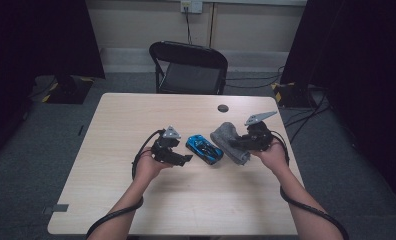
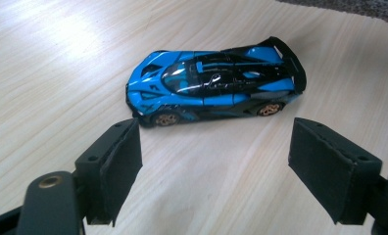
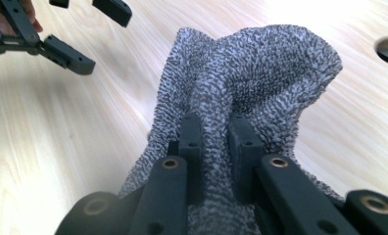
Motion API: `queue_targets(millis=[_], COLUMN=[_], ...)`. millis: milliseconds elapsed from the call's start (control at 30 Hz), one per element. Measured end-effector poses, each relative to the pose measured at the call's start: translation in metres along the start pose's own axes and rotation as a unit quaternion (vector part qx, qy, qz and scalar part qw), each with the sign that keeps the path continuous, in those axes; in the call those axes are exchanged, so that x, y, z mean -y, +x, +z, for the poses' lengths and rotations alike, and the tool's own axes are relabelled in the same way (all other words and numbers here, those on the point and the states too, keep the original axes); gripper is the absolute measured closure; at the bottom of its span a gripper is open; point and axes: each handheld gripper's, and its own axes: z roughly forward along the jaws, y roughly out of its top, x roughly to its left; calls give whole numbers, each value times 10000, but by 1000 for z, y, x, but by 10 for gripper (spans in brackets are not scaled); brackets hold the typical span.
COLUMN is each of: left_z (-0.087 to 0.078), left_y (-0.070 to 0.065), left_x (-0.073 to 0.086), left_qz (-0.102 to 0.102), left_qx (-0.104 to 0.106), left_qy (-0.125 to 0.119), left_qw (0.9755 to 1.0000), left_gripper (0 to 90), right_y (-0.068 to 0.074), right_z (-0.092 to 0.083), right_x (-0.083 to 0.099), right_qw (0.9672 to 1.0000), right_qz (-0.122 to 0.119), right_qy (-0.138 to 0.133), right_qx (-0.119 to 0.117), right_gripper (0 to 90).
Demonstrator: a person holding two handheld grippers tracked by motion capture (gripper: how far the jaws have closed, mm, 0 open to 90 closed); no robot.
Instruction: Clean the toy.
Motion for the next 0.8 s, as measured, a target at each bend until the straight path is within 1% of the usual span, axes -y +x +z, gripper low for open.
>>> queue_targets(millis=[100, 133, 167, 200, 233, 333, 367, 467, 533, 567, 700, 767, 800], left_z=[-9, -12, -15, -18, -22, -32, -35, -48, -57, -61, -73, -78, -80], left_y=[2, 3, 4, 5, 7, 10, 11, 16, 19, 21, 27, 29, 29], left_x=[4, 6, 8, 10, 12, 19, 21, 27, 32, 34, 42, 46, 48], left_qz=[-48, -77, -45, -78, -57, -153, -148, -207, -287, -283, -358, -432, -465], left_qx=[-8, -22, -64, -74, -129, -176, -202, -295, -342, -382, -479, -507, -520], left_qy=[-55, -71, -68, -93, -103, -146, -146, -204, -261, -268, -252, -273, -302], left_qw=[10000, 9999, 9999, 9999, 9998, 9996, 9996, 9991, 9987, 9985, 9979, 9974, 9971], left_gripper=[215, 216, 217, 217, 218, 222, 223, 226, 228, 231, 232, 232, 233], right_y=[7, 9, 12, 14, 17, 29, 33, 44, 52, 57, 71, 79, 82], right_z=[10, 13, 17, 22, 26, 42, 48, 63, 74, 82, 103, 115, 119], right_x=[-10, -13, -16, -19, -22, -32, -35, -42, -47, -49, -55, -56, -57], right_qw=[9999, 9998, 9997, 9995, 9993, 9982, 9978, 9961, 9947, 9937, 9907, 9887, 9881], right_qz=[-107, -140, -174, -211, -245, -422, -448, -586, -660, -727, -872, -939, -951], right_qy=[-2, 6, 17, 18, 25, 50, 73, 115, 156, 184, 297, 343, 381], right_qx=[-104, -133, -166, -227, -270, -434, -486, -655, -778, -830, -1001, -1121, -1145], right_gripper=[794, 795, 795, 794, 794, 794, 794, 794, 793, 793, 791, 791, 791])
